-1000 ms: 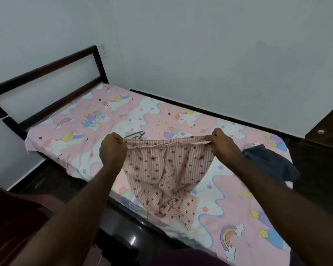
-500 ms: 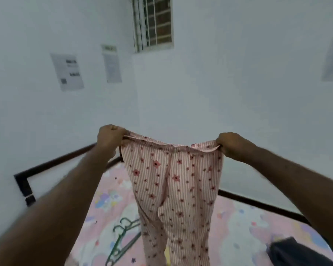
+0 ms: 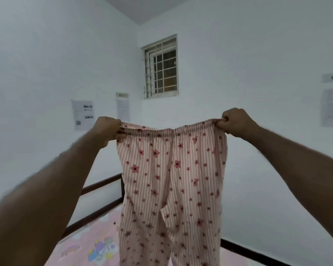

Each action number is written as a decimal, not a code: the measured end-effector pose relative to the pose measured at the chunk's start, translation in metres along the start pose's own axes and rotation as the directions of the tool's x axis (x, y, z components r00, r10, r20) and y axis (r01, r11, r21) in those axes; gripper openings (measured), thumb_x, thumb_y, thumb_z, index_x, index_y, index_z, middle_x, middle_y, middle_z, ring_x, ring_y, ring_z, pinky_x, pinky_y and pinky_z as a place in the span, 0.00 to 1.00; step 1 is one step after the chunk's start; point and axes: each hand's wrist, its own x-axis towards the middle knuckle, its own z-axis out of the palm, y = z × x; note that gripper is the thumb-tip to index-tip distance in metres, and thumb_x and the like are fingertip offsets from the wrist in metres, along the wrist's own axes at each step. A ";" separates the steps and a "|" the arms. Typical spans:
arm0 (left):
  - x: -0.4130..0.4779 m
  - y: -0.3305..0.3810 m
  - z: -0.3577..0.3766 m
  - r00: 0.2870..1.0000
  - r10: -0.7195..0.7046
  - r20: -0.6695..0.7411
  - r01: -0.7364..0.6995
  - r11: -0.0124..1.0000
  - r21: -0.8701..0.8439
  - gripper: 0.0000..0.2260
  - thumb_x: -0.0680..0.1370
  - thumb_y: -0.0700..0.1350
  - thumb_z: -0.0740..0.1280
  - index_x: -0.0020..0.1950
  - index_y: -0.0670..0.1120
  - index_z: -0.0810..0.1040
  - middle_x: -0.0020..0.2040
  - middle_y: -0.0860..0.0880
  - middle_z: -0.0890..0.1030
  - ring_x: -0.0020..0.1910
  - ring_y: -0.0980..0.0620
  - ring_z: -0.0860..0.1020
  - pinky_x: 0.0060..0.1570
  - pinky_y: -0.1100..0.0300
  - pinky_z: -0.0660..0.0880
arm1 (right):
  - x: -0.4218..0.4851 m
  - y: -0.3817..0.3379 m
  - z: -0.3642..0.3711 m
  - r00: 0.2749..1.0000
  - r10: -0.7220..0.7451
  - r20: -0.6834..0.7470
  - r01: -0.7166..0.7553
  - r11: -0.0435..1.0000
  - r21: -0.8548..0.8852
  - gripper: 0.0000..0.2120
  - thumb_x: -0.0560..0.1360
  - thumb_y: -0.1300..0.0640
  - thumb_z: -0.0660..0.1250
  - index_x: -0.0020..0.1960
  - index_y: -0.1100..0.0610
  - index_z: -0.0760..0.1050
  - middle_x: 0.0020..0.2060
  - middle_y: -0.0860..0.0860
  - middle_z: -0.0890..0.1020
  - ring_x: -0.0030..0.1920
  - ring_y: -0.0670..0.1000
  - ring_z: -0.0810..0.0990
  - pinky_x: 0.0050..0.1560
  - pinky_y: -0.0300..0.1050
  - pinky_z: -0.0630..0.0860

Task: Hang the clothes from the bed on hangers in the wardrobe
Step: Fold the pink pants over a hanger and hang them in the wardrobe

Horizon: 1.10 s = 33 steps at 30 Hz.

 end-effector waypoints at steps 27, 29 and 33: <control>-0.016 0.000 -0.039 0.912 0.208 0.352 -0.157 0.973 -0.169 0.08 0.75 0.44 0.69 0.48 0.39 0.80 0.42 0.45 0.81 0.43 0.50 0.80 0.44 0.56 0.78 | 0.008 0.000 -0.025 0.972 0.199 0.127 -0.229 0.669 0.707 0.02 0.76 0.65 0.69 0.45 0.63 0.78 0.41 0.56 0.82 0.42 0.52 0.81 0.44 0.45 0.78; -0.024 -0.015 -0.044 0.921 0.237 0.309 -0.181 0.963 -0.199 0.04 0.78 0.42 0.67 0.48 0.41 0.79 0.42 0.47 0.81 0.43 0.52 0.80 0.43 0.57 0.78 | -0.007 0.016 -0.022 0.980 0.119 0.157 -0.197 0.599 0.776 0.07 0.77 0.61 0.68 0.51 0.66 0.78 0.44 0.57 0.83 0.45 0.52 0.82 0.47 0.46 0.78; -0.037 -0.046 -0.034 0.951 0.222 0.216 -0.178 0.962 -0.205 0.03 0.79 0.41 0.66 0.47 0.42 0.76 0.40 0.45 0.79 0.41 0.46 0.76 0.36 0.60 0.77 | -0.034 0.029 -0.001 0.963 0.090 0.253 -0.263 0.503 0.823 0.09 0.76 0.60 0.67 0.52 0.65 0.77 0.43 0.54 0.82 0.48 0.53 0.79 0.47 0.44 0.78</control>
